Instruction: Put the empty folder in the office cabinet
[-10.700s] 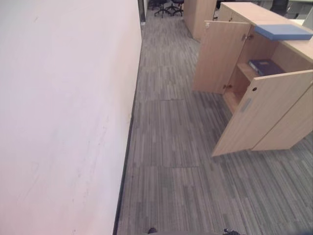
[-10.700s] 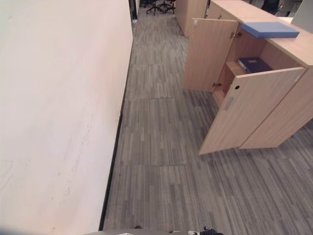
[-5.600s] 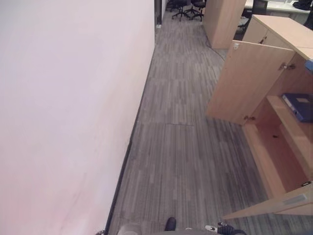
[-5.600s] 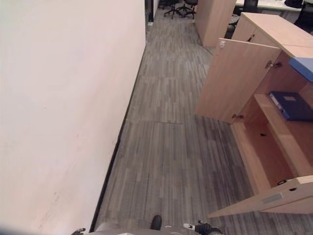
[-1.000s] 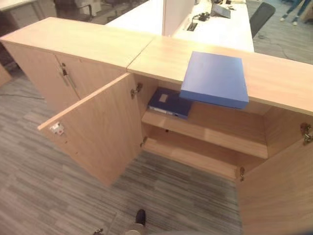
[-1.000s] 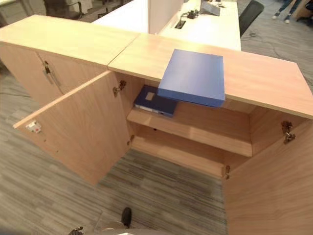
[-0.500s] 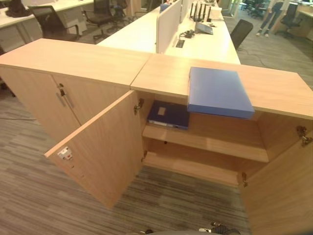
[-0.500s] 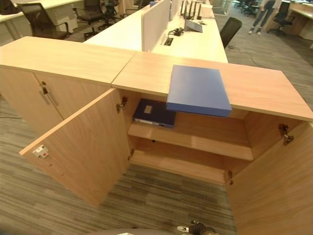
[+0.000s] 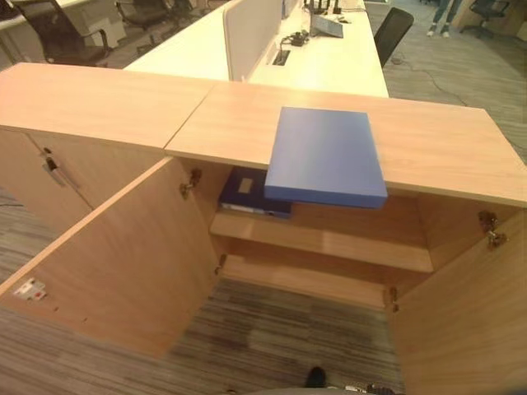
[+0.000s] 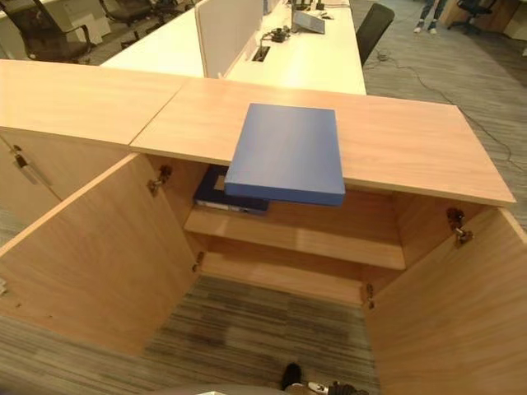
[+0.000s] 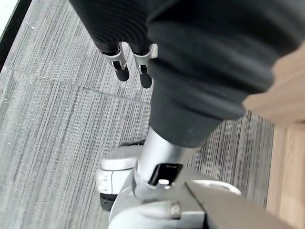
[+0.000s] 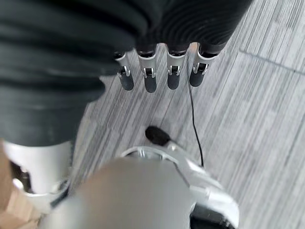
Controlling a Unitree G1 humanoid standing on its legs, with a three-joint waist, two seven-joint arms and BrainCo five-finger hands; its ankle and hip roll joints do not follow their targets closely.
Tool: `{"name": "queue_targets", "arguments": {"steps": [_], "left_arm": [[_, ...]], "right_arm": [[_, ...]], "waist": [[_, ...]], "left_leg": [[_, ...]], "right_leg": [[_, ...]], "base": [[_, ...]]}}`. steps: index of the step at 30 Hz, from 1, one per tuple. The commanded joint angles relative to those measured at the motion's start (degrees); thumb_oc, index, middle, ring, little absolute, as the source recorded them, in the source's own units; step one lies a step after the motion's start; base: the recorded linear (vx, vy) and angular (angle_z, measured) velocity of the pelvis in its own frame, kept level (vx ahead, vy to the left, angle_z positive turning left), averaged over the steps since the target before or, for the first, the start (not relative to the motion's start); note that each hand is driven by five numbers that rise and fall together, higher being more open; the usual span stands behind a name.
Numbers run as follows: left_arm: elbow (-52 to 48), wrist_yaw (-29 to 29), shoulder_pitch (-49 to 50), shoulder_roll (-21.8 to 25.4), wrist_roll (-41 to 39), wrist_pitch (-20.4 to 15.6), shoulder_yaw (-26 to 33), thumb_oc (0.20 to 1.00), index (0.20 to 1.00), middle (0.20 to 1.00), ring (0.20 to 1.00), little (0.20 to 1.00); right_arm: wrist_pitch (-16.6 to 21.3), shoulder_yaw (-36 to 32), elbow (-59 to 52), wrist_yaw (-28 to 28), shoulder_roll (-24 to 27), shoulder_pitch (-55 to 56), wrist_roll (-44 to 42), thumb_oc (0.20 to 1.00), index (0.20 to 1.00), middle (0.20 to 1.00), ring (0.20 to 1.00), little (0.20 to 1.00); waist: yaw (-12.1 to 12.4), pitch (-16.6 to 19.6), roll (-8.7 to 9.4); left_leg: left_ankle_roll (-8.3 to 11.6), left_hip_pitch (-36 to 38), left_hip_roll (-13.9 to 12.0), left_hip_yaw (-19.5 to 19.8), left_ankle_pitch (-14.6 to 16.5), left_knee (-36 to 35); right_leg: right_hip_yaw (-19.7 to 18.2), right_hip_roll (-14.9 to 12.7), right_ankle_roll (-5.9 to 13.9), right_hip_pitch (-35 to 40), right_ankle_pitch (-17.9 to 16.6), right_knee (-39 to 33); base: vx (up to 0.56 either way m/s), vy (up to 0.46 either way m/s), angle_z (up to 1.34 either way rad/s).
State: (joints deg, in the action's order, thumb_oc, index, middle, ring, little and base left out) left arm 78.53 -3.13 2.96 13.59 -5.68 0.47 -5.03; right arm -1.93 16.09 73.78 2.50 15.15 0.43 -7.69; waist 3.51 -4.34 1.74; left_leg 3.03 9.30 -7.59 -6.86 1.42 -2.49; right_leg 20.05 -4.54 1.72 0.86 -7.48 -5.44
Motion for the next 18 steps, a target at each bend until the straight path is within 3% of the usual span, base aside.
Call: {"name": "queue_targets", "arguments": {"steps": [1,4,6,8,9,11,14,18], "left_arm": [[1.1,0.2,-2.0,0.3,0.9,-0.3,-0.7,1.000,1.000,1.000,1.000,1.000],[0.9,0.7,-2.3,0.2,-0.3,-0.4,-0.8,1.000,1.000,1.000,1.000,1.000],[0.5,1.0,-2.7,0.0,-1.7,-0.5,-0.7,1.000,1.000,1.000,1.000,1.000],[-0.6,1.2,-3.6,-0.3,-4.0,-0.4,-0.8,1.000,1.000,1.000,1.000,1.000],[-1.5,1.7,-4.0,-1.0,-6.4,-0.7,-1.0,1.000,1.000,1.000,1.000,1.000],[-2.6,2.4,-4.2,-1.9,-8.2,-1.1,-1.6,1.000,1.000,1.000,1.000,1.000],[-4.0,3.3,-4.1,-2.4,-9.9,-1.5,-2.2,1.000,1.000,1.000,1.000,1.000],[-6.8,3.7,-4.7,-2.5,-9.1,-1.7,-4.5,1.000,1.000,1.000,1.000,1.000]], "right_arm": [[0.1,2.6,2.4,0.1,-0.5,-1.8,0.7,1.000,1.000,1.000,1.000,1.000],[0.4,2.7,2.3,0.1,-0.4,-2.0,0.4,1.000,1.000,1.000,1.000,1.000],[0.3,2.7,2.5,0.1,-0.3,-2.1,-0.1,1.000,1.000,1.000,1.000,1.000],[0.2,2.3,2.7,-0.2,0.3,-2.5,-0.7,1.000,1.000,1.000,1.000,1.000],[0.1,1.9,2.8,-0.5,0.7,-2.5,-1.3,1.000,1.000,1.000,1.000,1.000],[0.0,1.3,3.3,-0.5,1.1,-2.2,-1.3,1.000,1.000,1.000,1.000,1.000],[0.2,0.6,3.7,-0.5,1.7,-2.0,-1.3,1.000,1.000,1.000,1.000,1.000],[0.2,0.2,3.7,-0.8,1.6,-1.7,-1.4,1.000,1.000,1.000,1.000,1.000]], "waist": [[-0.5,-0.4,2.20],[-0.7,-0.9,2.51],[-0.8,-1.6,2.84],[-0.3,-3.4,3.35],[-0.3,-3.8,3.61],[-0.2,-3.3,3.87],[-0.1,-2.5,2.59],[-1.0,-1.1,1.65]], "left_leg": [[0.90,0.3,2.2,1.3,1.8,-0.7],[1.93,-0.8,0.5,0.8,2.3,3.3],[2.85,-3.9,-1.3,0.7,0.7,10.3],[2.19,-8.7,-1.7,2.1,-2.2,20.3],[0.71,-11.3,-0.7,2.2,-2.1,22.2],[-0.11,-12.6,1.3,2.0,0.1,17.6],[0.09,-10.6,2.2,1.7,-0.7,8.8],[0.32,-8.4,3.4,1.7,-1.7,3.6]], "right_leg": [[-1.6,-2.5,4.80,0.2,3.0,3.3],[-1.6,-1.8,3.74,0.5,4.6,4.3],[-1.4,-1.1,2.44,1.2,5.8,5.1],[-1.4,-0.7,1.14,2.1,6.5,5.6],[-1.4,-0.8,0.82,2.3,7.2,5.9],[-1.8,-1.5,1.49,2.6,7.3,5.6],[-2.7,-0.8,2.16,2.9,7.5,5.3],[-2.7,-1.0,2.67,3.2,6.1,3.1]], "base": [[0.10,-0.223,-0.02],[0.05,-0.151,0.01],[0.01,-0.219,0.08],[-0.02,-0.198,0.11],[0.02,-0.107,-0.05],[0.07,0.000,-0.04],[0.06,0.067,-0.26],[0.05,0.091,-0.04]]}}
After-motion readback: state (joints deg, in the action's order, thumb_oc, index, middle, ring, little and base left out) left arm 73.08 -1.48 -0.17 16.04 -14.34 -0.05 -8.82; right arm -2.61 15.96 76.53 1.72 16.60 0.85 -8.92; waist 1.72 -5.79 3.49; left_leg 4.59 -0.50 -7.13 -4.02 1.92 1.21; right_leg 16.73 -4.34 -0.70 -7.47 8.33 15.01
